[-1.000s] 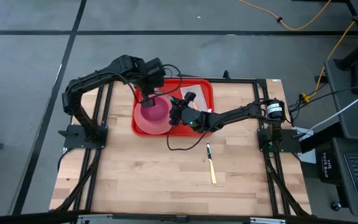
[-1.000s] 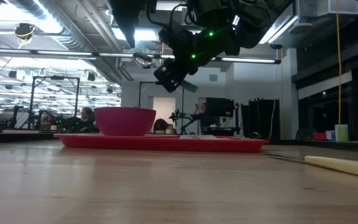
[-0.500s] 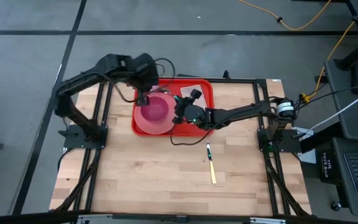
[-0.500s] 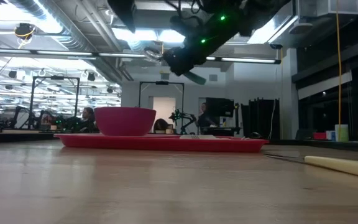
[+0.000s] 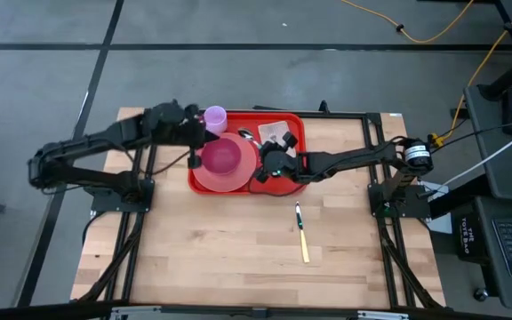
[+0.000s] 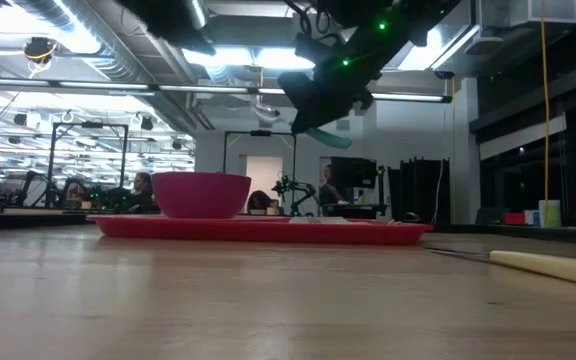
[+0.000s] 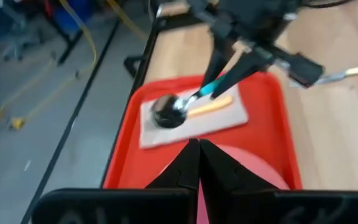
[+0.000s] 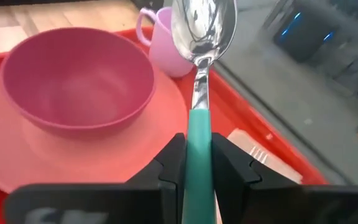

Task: Set up tray
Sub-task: Put the blue spoon on top of the white table napkin to the left of the orange fork

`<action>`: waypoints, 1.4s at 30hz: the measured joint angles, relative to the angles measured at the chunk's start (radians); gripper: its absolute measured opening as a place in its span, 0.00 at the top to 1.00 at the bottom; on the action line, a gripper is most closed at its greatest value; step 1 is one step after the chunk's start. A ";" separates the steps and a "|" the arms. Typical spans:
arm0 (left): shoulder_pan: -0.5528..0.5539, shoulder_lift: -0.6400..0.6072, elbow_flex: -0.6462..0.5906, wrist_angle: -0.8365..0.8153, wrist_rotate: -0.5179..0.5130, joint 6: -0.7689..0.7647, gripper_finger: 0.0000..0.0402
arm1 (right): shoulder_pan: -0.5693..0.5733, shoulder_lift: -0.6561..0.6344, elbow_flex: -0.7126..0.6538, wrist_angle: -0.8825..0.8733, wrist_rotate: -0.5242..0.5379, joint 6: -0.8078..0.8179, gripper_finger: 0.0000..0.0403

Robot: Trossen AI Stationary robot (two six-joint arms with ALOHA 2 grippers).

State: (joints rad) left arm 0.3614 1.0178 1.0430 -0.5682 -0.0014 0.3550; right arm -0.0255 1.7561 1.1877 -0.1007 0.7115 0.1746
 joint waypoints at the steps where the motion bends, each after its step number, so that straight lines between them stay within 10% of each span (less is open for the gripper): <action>1: -0.001 -0.034 -0.067 0.067 0.021 0.000 1.00 | -0.001 0.000 0.000 -0.005 -0.015 0.022 0.85; 15: -0.001 -0.405 -0.619 0.537 0.185 -0.112 1.00 | -0.019 0.000 0.000 -0.025 -0.113 0.266 0.85; 42: -0.001 -0.451 -0.677 0.541 0.179 -0.135 1.00 | -0.157 0.137 0.000 -0.060 -0.251 0.610 0.85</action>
State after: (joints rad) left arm 0.3607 0.5671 0.3656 -0.0269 0.1772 0.2203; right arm -0.1826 1.8935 1.1877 -0.1611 0.4603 0.7849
